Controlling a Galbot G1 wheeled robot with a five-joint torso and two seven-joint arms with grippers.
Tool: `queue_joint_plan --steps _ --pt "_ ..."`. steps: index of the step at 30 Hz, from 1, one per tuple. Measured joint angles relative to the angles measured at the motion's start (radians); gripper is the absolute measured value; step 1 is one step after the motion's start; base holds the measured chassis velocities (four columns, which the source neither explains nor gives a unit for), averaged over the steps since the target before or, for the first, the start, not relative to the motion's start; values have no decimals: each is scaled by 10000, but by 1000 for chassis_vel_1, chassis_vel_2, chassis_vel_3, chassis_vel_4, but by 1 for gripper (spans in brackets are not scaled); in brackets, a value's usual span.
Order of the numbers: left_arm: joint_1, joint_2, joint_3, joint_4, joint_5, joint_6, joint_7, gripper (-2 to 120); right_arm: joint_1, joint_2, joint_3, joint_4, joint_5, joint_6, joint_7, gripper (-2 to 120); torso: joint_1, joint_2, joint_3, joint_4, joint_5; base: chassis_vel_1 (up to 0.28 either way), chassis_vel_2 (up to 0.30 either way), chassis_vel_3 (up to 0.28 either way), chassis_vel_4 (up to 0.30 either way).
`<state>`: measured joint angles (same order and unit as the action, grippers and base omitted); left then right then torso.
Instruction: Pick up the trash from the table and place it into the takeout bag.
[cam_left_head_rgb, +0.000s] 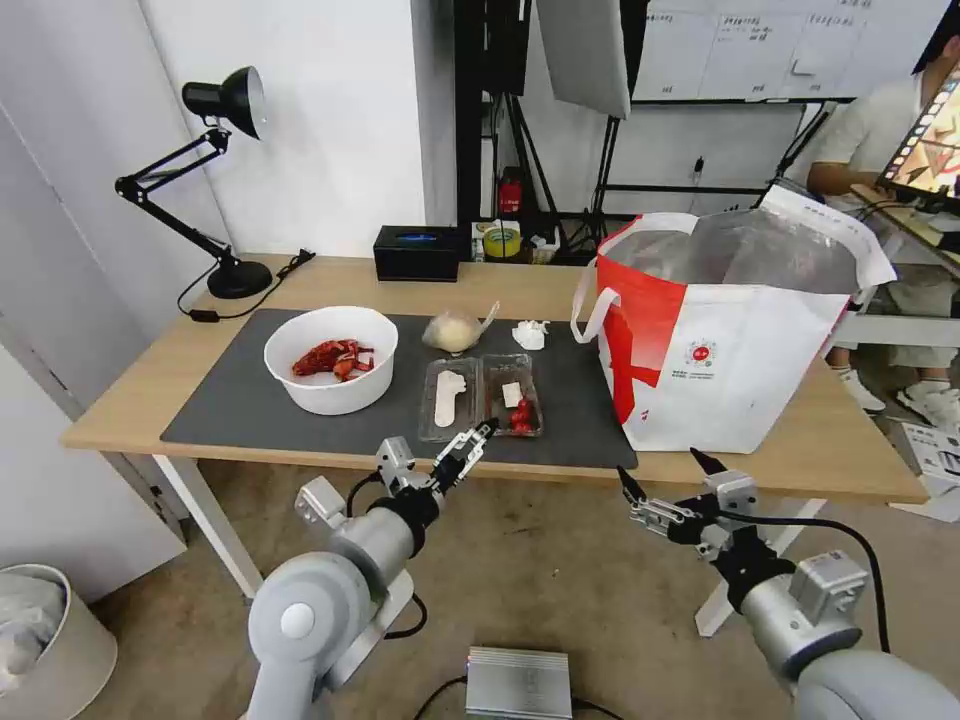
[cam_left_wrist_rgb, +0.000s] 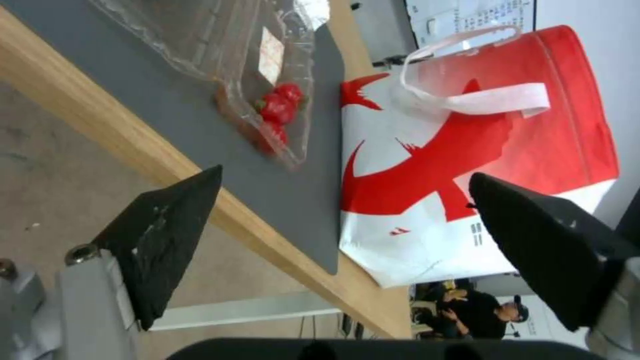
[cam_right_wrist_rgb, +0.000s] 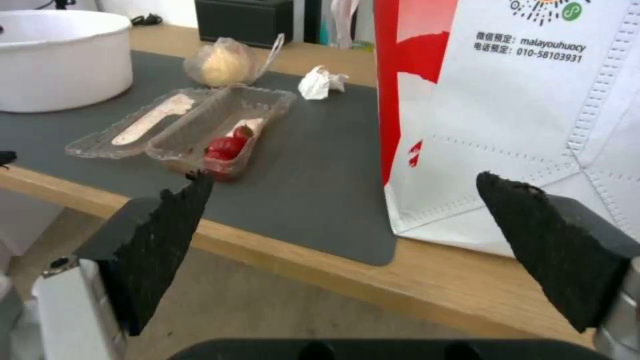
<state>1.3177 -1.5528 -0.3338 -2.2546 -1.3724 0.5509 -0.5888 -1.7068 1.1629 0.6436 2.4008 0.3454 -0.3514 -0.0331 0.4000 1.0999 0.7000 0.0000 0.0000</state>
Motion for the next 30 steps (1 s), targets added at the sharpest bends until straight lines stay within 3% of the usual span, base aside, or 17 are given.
queue_joint_plan --steps 10,30 --pt "-244 -210 37 422 29 -238 -88 100 44 -23 -23 -80 -6 -1 19 100 0 0 0 0 0 0 0 0 0" --pt "-1561 -405 244 1995 440 -1294 -1223 100 151 -3 -88 -327 -27 0 99 100 1 0 0 0 0 0 0 0 0"
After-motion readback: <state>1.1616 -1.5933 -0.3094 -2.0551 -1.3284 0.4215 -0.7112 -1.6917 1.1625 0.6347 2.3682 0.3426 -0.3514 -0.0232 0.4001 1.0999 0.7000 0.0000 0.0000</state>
